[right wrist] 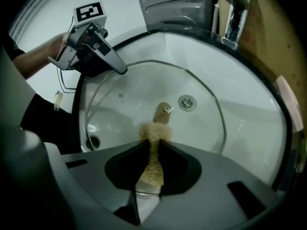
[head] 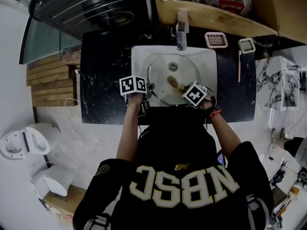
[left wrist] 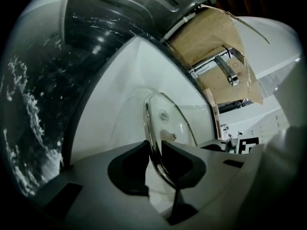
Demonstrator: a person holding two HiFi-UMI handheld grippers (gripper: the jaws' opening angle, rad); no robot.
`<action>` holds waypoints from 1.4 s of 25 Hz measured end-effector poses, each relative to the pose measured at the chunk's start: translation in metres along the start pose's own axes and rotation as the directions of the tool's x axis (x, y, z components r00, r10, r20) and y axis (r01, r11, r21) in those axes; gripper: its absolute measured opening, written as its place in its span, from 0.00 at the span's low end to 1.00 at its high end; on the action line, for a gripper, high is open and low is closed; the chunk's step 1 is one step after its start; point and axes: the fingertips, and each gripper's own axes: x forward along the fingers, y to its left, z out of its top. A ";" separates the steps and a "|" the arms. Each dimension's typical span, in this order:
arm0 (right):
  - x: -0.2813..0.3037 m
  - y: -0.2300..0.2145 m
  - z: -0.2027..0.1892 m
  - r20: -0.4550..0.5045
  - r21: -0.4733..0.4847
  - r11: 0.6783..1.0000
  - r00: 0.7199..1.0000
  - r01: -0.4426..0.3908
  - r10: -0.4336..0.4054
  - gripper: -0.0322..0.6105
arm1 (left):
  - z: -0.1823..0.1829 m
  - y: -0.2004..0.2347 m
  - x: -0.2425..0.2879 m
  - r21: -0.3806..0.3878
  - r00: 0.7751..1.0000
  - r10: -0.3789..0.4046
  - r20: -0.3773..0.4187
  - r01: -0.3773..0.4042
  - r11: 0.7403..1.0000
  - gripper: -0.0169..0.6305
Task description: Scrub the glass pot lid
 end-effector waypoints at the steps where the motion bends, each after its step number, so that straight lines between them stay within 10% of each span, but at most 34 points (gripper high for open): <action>1: -0.001 0.006 0.005 0.021 -0.004 1.000 1.000 -0.007 0.008 0.16 | 0.000 0.000 0.000 0.000 1.000 0.001 0.001 -0.001 1.000 0.17; 17: 0.017 0.037 0.100 0.165 -0.072 0.993 0.981 -0.092 0.103 0.17 | -0.001 0.000 0.000 0.000 1.000 0.007 -0.001 -0.007 1.000 0.17; 35: 0.051 -0.085 0.107 0.097 0.042 0.993 0.988 0.114 -0.118 0.17 | -0.004 0.003 0.003 -0.003 0.999 0.030 -0.026 -0.030 1.000 0.18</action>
